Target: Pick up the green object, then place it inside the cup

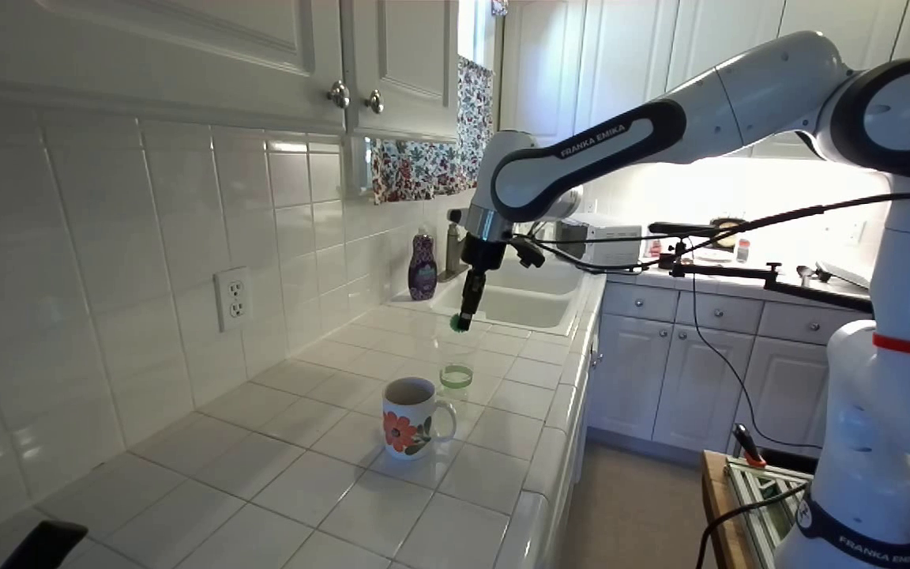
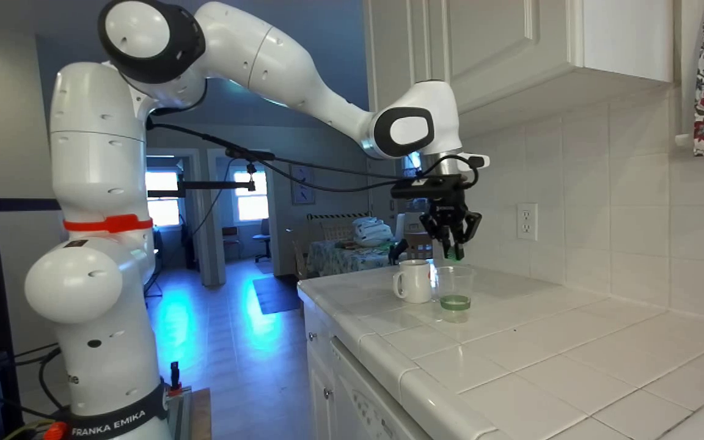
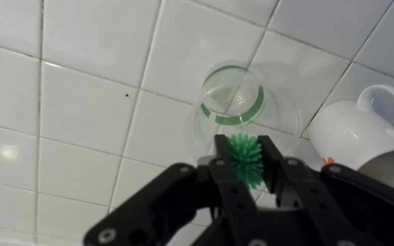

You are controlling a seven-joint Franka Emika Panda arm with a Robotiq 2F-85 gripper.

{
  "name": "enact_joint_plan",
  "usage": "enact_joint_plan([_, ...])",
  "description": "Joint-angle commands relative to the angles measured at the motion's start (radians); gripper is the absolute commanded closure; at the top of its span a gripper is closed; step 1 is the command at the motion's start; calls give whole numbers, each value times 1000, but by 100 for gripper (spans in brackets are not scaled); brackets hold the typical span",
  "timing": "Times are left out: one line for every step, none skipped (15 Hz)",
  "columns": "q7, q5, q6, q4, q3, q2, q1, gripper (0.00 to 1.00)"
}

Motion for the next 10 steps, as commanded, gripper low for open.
enact_joint_plan([-39,27,-10,54,24,43,-26,49])
enact_joint_plan([-40,26,-11,57,27,46,-27,48])
enact_joint_plan([-39,26,-9,60,30,49,-28,42])
enact_joint_plan([-39,26,-9,62,33,51,-29,35])
enact_joint_plan([-35,24,-8,63,35,51,-29,27])
enact_joint_plan([-31,27,-8,62,39,46,-29,20])
enact_joint_plan([-19,32,-8,61,42,42,-28,12])
enact_joint_plan([3,48,-5,52,47,28,-25,5])
enact_joint_plan([32,58,-7,38,52,12,-20,0])
enact_joint_plan([63,57,-3,26,56,-3,-15,0])
